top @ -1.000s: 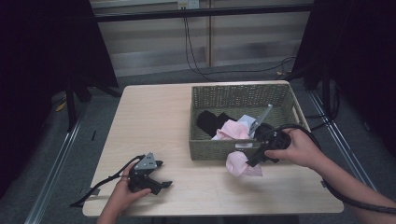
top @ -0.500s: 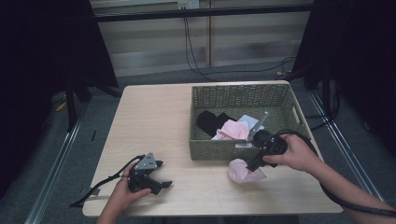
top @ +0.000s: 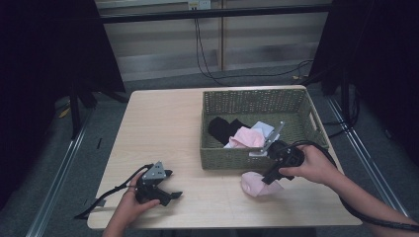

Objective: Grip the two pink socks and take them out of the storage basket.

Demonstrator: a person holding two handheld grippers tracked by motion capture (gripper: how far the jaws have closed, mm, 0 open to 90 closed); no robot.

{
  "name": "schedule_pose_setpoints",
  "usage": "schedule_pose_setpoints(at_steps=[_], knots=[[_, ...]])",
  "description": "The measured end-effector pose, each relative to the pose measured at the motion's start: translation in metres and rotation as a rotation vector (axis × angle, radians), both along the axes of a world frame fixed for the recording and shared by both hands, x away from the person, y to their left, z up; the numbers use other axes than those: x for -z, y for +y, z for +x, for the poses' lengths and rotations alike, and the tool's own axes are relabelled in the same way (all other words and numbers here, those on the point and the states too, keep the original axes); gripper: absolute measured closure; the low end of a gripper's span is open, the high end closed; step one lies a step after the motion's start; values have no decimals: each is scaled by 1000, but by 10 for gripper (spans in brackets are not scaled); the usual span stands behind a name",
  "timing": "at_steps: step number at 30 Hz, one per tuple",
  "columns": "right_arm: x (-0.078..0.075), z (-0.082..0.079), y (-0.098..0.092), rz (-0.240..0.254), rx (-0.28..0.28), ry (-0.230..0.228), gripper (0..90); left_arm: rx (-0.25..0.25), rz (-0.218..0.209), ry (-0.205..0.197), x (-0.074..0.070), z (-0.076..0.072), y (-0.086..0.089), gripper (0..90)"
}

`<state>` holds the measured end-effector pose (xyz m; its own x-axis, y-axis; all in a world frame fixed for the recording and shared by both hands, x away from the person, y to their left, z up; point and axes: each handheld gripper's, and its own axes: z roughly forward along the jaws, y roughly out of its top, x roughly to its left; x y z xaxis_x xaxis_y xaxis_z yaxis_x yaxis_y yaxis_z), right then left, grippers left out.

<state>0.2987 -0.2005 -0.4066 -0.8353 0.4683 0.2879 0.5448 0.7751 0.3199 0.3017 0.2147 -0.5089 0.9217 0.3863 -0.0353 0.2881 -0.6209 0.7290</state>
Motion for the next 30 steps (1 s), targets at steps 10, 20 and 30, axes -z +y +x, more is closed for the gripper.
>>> schedule_pose_setpoints(at_steps=[10,20,30], knots=[[-28,2,-4,38,9,-33,632,0,0,0,0,0,0,124],[-60,26,-5,49,53,-103,529,0,1,1,0,0,0,124],[-70,55,-4,34,110,-131,422,2,0,-3,0,0,0,124]])
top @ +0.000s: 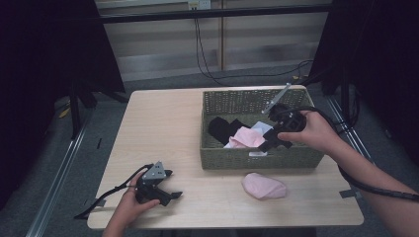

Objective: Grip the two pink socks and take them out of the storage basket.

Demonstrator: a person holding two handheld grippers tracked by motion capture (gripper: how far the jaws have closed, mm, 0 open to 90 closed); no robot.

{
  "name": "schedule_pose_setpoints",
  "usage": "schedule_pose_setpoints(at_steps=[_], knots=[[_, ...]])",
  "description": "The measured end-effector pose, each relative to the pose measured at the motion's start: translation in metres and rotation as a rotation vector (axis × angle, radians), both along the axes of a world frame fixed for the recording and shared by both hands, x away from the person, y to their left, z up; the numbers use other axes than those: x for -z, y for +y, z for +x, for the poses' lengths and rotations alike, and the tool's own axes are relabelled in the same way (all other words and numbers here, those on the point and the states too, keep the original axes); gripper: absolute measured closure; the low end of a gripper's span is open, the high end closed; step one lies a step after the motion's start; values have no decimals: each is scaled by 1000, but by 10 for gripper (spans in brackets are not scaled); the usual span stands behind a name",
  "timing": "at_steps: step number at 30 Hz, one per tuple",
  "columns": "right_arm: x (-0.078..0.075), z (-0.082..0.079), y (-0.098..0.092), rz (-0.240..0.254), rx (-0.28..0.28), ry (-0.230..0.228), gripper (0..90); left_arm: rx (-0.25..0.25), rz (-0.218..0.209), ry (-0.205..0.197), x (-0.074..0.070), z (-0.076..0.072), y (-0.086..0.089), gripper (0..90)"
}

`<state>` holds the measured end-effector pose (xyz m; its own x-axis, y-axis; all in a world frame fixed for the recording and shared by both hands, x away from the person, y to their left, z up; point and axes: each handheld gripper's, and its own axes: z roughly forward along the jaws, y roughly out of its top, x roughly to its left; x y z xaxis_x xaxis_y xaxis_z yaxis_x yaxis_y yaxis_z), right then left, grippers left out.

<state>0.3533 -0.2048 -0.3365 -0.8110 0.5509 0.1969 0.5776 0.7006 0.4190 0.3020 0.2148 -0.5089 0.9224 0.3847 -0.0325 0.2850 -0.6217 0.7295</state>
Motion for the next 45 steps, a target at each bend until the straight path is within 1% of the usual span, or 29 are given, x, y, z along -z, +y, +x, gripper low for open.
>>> schedule_pose_setpoints(at_steps=[2,4,5,9,13,15,17,20,22,25,27,29,30,33,37,40,42,44,45], knots=[[0,7,-1,-6,17,-13,389,0,1,2,0,0,0,124],[0,13,-1,-11,32,-22,411,1,4,3,0,0,0,124],[1,16,-1,-12,34,-20,408,1,4,3,0,0,0,124],[8,28,0,-23,66,-34,388,2,3,3,0,0,0,124],[19,41,2,-22,97,-24,384,1,4,3,0,0,0,124],[25,48,2,-37,102,-29,375,2,3,3,0,0,0,124],[33,55,4,-40,124,-30,343,2,3,2,0,0,0,124],[44,64,5,-49,138,-22,324,2,3,2,0,0,0,124],[51,69,6,-67,144,-26,308,2,3,2,0,0,0,124],[60,75,6,-69,159,-21,282,2,3,3,0,0,0,123],[66,80,6,-74,170,-26,268,2,2,3,0,0,0,123],[70,84,7,-72,175,-32,250,2,3,3,0,0,0,123],[72,85,8,-70,178,-28,239,2,3,3,0,0,0,123],[79,88,14,-78,170,-18,234,2,3,3,0,0,0,122],[84,91,22,-84,159,-23,227,2,3,3,0,0,0,122],[89,93,24,-72,160,-9,241,3,3,2,0,0,0,122],[93,94,25,-71,156,-21,235,3,3,2,0,0,0,122],[95,95,25,-60,152,-20,238,3,3,3,0,0,0,122],[95,96,26,-64,151,-19,237,4,3,3,0,0,0,122]])
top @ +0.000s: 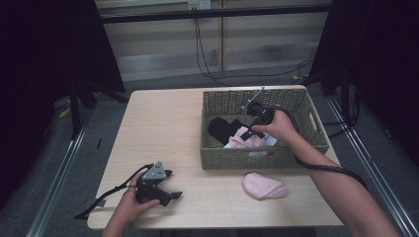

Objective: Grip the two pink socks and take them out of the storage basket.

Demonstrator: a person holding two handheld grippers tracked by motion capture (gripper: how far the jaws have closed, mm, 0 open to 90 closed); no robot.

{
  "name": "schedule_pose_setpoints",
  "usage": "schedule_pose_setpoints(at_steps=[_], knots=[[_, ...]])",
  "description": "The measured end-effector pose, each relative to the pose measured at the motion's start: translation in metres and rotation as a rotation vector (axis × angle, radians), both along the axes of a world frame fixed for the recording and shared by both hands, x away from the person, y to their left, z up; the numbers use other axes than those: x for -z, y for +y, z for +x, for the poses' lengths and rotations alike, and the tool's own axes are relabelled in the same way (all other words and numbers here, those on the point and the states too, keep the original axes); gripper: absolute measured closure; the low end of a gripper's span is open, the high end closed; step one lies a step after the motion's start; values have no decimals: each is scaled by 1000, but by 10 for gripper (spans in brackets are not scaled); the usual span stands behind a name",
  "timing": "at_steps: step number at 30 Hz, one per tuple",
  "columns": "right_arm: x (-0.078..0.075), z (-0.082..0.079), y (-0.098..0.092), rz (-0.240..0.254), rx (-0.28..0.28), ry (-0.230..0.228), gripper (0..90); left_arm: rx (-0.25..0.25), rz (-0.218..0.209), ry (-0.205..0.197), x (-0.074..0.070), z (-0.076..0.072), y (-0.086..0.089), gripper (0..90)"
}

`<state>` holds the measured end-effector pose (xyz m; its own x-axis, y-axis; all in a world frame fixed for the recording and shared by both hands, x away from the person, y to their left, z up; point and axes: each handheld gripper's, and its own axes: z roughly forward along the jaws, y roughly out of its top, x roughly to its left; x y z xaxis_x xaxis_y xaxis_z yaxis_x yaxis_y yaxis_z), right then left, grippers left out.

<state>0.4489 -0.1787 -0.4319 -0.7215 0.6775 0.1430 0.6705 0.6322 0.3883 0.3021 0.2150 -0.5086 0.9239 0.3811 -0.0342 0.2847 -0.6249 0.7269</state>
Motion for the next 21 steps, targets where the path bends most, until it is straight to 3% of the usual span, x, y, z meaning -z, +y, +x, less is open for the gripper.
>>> schedule_pose_setpoints(at_steps=[4,6,9,11,12,14,18,21], knots=[[4,1,6,5,-2,7,251,1,0,0,0,0,0,122],[8,-1,10,-24,-11,2,278,2,0,0,0,0,0,122],[11,-1,11,-38,-20,-16,413,2,1,0,0,0,0,121],[10,0,10,-49,-12,-20,578,2,1,0,0,0,0,121],[10,0,9,-55,-17,-16,615,2,1,0,0,0,0,122],[5,0,4,-32,2,-3,736,3,0,0,0,0,0,122],[-5,1,-6,-3,26,18,840,6,-2,1,0,0,0,122],[-10,-1,-10,5,24,36,863,5,-3,0,0,0,0,122]])
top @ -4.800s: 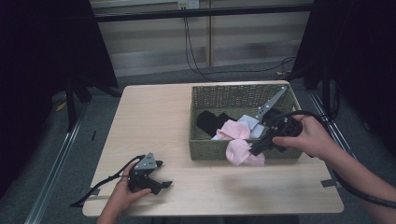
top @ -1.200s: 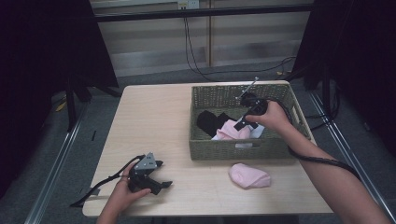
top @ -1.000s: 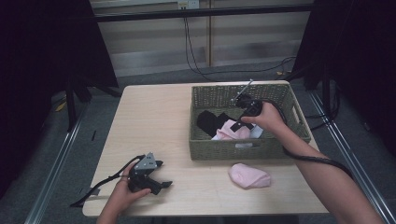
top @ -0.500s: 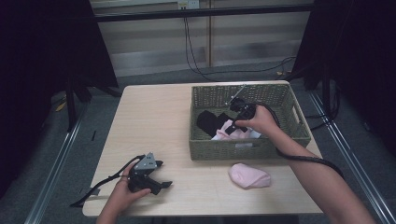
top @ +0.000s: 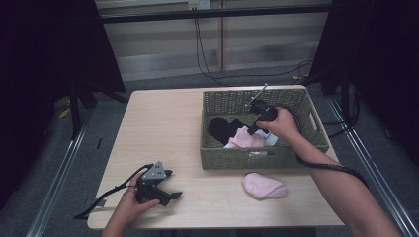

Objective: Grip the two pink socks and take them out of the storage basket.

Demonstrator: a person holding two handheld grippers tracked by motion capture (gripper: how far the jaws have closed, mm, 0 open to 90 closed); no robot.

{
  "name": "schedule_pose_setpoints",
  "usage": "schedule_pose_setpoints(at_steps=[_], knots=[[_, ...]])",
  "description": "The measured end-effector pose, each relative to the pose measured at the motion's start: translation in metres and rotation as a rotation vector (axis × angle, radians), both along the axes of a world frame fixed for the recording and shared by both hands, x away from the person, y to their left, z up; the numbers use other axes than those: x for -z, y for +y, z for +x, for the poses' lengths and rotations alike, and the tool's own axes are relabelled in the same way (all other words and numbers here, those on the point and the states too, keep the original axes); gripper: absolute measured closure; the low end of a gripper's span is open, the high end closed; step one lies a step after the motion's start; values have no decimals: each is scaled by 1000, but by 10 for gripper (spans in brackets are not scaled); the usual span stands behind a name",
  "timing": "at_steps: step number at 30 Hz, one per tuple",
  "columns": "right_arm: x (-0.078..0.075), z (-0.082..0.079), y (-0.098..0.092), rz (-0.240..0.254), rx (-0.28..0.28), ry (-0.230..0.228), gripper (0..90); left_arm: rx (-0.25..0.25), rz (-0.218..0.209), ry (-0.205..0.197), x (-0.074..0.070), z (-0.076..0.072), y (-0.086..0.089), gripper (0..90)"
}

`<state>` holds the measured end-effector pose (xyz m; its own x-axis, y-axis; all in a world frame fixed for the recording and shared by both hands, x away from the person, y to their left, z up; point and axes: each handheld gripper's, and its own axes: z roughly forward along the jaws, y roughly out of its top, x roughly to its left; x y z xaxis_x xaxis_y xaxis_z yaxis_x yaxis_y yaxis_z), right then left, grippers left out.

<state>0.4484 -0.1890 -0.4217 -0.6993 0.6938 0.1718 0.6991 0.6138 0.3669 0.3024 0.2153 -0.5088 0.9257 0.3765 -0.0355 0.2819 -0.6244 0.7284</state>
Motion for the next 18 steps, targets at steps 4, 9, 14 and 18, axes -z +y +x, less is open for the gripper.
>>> schedule_pose_setpoints(at_steps=[4,9,14,18], knots=[[-2,-3,-2,10,-6,16,876,0,0,0,0,0,0,122],[-6,-5,-5,10,-10,6,879,0,0,0,0,0,0,122],[-20,-7,-12,21,-8,-18,881,0,0,0,0,0,0,122],[-33,-10,-17,38,-10,-27,881,1,0,0,0,0,0,121]])
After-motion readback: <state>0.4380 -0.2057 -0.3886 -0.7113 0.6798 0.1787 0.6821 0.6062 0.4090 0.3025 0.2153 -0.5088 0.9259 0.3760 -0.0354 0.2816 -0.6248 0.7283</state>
